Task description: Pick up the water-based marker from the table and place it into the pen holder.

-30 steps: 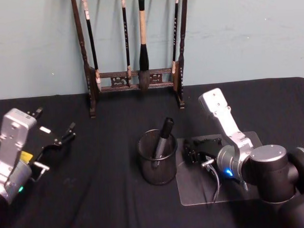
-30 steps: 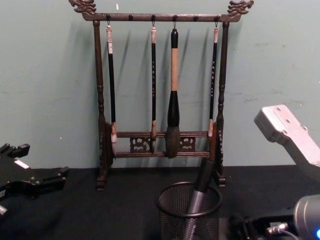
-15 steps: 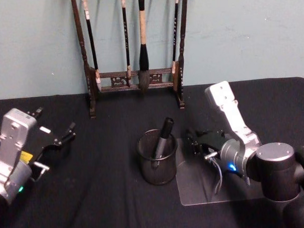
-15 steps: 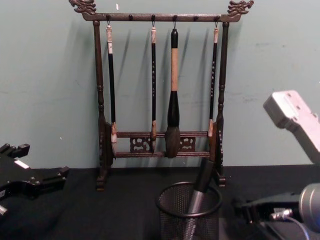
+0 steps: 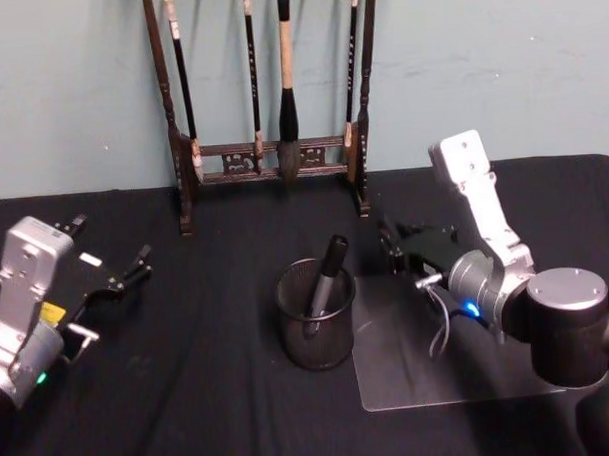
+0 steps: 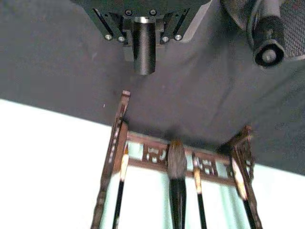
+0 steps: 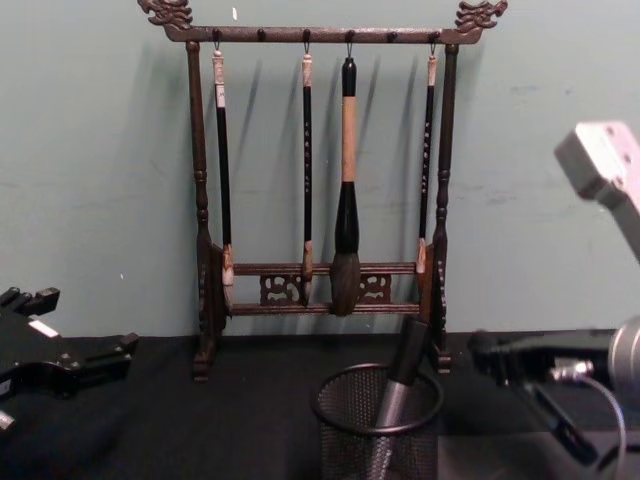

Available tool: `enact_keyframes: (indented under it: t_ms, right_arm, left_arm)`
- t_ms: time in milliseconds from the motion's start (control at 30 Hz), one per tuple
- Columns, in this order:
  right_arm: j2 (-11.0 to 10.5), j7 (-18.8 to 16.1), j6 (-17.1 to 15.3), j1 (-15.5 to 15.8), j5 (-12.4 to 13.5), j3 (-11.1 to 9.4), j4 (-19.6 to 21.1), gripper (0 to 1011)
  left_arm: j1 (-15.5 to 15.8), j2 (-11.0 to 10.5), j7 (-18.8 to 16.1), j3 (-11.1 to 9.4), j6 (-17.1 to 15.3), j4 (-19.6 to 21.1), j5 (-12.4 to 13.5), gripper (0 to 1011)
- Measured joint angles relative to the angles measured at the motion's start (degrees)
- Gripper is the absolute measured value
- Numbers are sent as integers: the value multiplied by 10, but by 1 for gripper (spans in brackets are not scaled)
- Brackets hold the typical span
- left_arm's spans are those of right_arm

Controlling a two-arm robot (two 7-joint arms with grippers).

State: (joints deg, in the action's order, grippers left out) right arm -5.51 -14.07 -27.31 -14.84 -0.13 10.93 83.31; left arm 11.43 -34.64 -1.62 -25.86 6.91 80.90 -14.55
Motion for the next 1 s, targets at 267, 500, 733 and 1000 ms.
enact_keyframes:
  t_ms: [267,500,733,1000]
  right_arm:
    - [-3,3,20,-10,10,0,13,257]
    - [0,2,34,-16,31,-1,27,260]
    - [1,-4,44,-18,47,3,39,257]
    - [-1,-19,55,-14,71,15,64,257]
  left_arm:
    - [0,0,0,0,0,0,0,1001]
    - [0,0,0,0,0,0,0,1001]
    - [0,0,0,0,0,0,0,1001]
    - [0,0,0,0,0,0,0,1001]
